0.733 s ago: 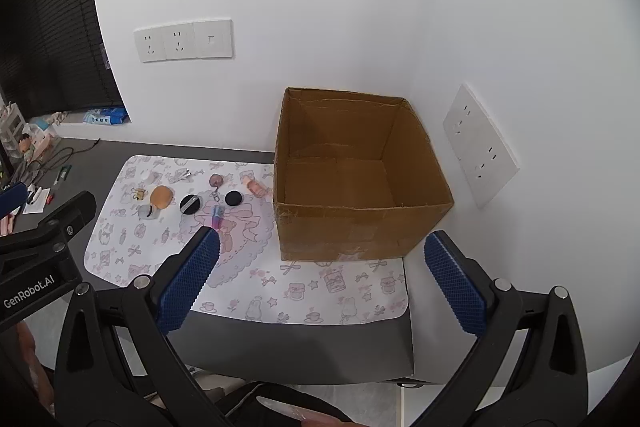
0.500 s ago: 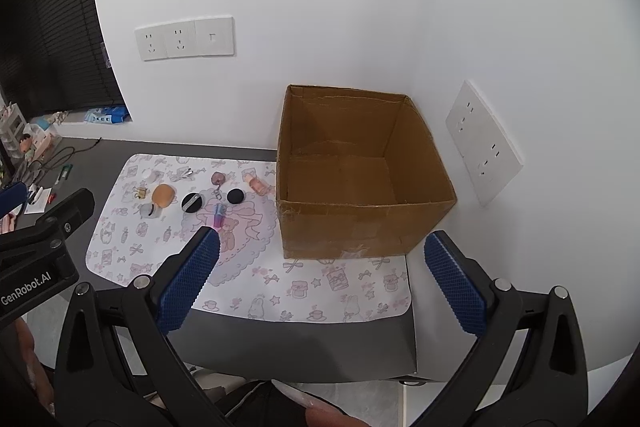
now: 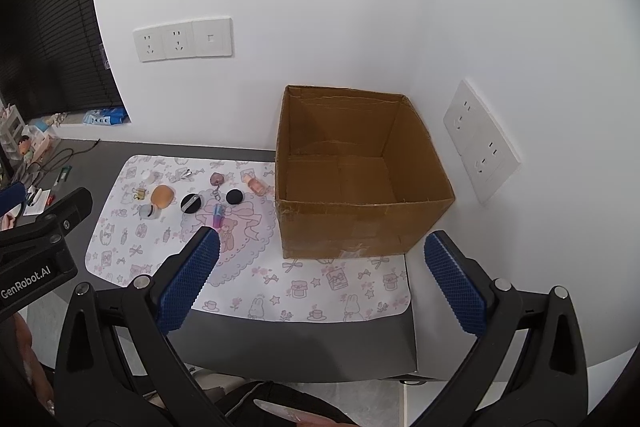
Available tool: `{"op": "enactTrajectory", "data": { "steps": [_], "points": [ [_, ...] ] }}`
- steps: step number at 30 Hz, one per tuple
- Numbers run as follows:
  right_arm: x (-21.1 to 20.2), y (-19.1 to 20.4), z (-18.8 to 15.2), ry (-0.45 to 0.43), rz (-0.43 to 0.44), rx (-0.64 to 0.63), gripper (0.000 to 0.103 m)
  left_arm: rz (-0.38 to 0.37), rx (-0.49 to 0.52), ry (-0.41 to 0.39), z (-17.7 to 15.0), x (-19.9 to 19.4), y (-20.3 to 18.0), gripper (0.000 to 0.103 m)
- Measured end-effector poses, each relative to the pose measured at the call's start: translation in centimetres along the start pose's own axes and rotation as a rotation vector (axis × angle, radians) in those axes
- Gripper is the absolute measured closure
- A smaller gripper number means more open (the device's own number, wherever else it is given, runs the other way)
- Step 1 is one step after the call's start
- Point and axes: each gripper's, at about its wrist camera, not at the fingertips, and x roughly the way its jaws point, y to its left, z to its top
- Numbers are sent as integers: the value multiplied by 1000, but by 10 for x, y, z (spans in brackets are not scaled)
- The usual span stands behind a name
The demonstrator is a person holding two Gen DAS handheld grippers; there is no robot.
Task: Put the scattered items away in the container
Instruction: 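Move both tools toward the items on the mat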
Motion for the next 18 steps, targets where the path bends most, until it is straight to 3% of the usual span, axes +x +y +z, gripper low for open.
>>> {"op": "enactTrajectory", "data": {
  "steps": [18],
  "points": [
    [0,0,-2,-2,9,-12,0,1,-3,6,2,5,-1,0]
  ]
}}
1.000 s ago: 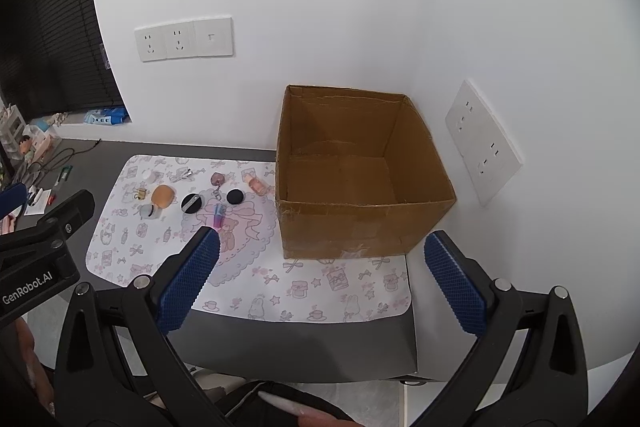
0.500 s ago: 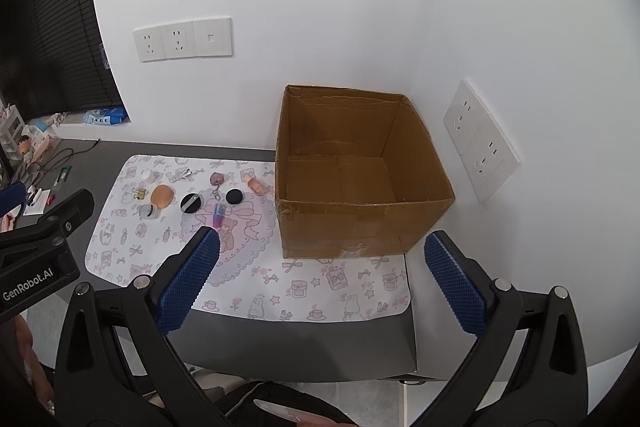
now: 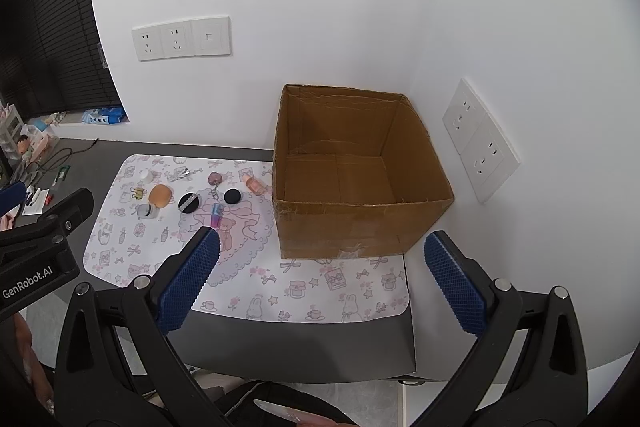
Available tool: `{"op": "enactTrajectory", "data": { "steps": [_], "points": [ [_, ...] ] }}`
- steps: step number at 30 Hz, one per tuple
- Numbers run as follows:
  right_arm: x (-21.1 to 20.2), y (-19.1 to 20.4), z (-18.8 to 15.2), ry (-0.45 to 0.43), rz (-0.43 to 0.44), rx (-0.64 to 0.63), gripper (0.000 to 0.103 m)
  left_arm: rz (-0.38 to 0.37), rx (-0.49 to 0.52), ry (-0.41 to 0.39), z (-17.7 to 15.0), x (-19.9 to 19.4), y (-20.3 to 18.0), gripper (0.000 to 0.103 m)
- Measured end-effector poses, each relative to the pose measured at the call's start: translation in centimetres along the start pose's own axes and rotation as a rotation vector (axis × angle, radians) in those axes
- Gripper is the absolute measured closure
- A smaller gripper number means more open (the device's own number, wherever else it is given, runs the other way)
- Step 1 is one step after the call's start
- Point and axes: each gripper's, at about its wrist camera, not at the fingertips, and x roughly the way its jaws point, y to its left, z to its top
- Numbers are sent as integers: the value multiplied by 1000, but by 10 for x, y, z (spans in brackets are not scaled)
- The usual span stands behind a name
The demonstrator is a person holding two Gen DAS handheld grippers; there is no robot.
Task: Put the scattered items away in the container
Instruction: 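Move both tools toward the items on the mat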
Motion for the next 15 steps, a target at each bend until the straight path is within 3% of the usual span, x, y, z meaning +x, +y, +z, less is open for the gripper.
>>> {"op": "enactTrajectory", "data": {
  "steps": [15],
  "points": [
    [4,0,3,7,15,-11,0,8,-14,10,2,8,0,0]
  ]
}}
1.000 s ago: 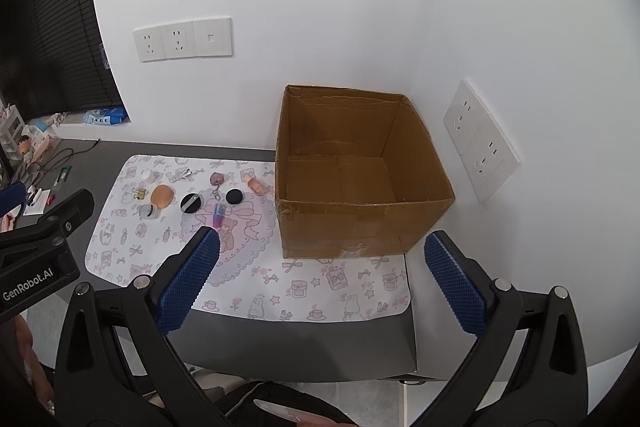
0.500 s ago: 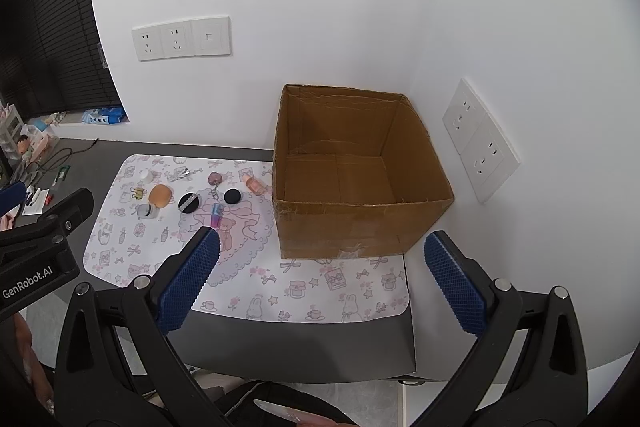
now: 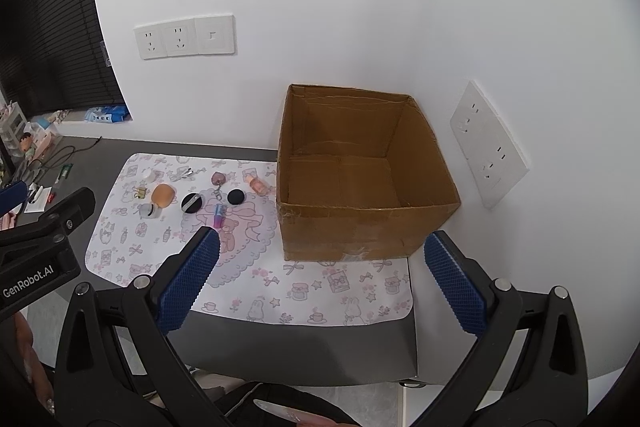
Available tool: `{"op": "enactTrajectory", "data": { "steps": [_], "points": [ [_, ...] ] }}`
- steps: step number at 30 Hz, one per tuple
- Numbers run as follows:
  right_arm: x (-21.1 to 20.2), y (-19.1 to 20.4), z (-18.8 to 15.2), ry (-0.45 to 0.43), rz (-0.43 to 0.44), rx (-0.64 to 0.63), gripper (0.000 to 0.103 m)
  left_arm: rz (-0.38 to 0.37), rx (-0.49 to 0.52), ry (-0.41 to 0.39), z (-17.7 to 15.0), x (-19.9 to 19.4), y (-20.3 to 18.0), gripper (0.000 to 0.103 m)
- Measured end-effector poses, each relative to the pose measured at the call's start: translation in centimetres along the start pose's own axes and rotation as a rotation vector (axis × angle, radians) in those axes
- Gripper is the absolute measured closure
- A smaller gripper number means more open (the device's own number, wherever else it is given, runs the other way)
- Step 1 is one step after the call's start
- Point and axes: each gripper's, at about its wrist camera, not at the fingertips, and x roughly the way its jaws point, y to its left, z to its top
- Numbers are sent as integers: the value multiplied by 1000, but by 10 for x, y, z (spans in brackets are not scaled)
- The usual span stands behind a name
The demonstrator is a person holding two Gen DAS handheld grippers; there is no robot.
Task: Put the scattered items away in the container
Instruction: 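Move both tools toward the items on the mat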
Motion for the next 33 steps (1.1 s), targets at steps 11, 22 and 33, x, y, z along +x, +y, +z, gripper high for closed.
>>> {"op": "enactTrajectory", "data": {
  "steps": [11,22,33],
  "points": [
    [18,28,11,12,51,-60,0,21,-61,24,2,25,41,0],
    [48,108,30,16,101,-104,0,-4,4,36,16,73,111,0],
    [96,175,17,38,131,-155,0,-70,75,47,19,138,147,0]
  ]
}}
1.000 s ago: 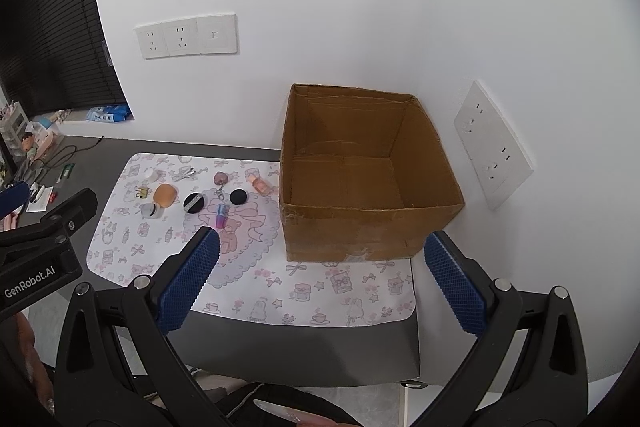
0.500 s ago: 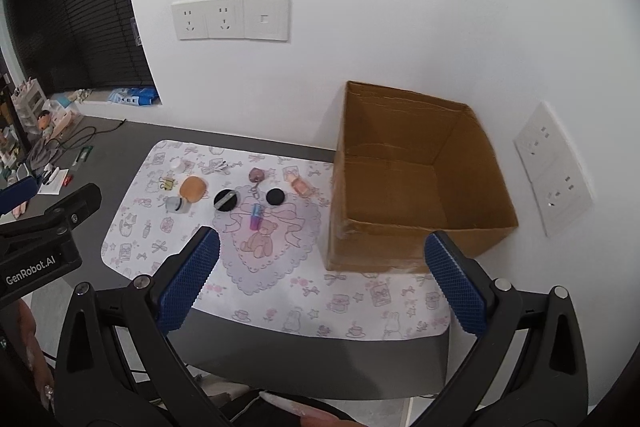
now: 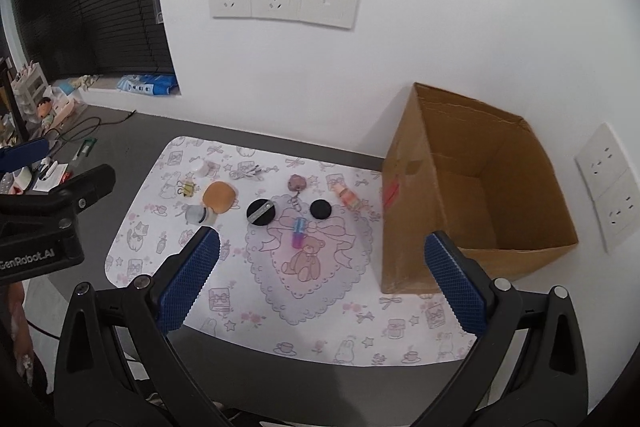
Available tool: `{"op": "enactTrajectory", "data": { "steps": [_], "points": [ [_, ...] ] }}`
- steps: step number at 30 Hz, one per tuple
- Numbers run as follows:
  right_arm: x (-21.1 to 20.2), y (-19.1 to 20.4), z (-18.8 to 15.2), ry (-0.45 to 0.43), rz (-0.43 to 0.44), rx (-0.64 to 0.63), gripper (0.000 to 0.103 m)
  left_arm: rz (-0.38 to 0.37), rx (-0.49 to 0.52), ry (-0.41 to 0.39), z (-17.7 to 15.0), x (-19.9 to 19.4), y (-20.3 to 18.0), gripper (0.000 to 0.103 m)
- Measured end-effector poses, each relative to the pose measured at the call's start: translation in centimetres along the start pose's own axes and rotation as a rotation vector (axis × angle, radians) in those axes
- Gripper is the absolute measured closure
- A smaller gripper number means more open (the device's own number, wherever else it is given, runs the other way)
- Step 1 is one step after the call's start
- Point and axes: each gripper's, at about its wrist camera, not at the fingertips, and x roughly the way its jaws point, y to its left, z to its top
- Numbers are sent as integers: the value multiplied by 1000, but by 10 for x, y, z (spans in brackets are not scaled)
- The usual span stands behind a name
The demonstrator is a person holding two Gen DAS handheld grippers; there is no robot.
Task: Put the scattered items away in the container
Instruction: 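Grasp the white jar with the left tool while the right tool grasps the lip balm tube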
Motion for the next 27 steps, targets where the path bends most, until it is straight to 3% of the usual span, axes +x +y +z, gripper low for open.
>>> {"op": "enactTrajectory", "data": {
  "steps": [5,7,8,13,20,27],
  "points": [
    [29,15,-5,4,-9,-34,0,7,-26,40,-11,38,14,0],
    [43,16,-7,22,10,-28,0,18,-23,38,-16,51,18,0],
    [53,15,-9,41,61,-53,0,22,-19,36,-18,58,19,0],
    [103,12,-17,77,94,-24,0,10,-3,24,-31,104,20,0],
    [185,12,-34,147,64,-30,0,36,28,126,-52,188,19,0],
    [244,18,-56,210,70,-20,0,32,8,152,-62,228,19,0]
  ]
}}
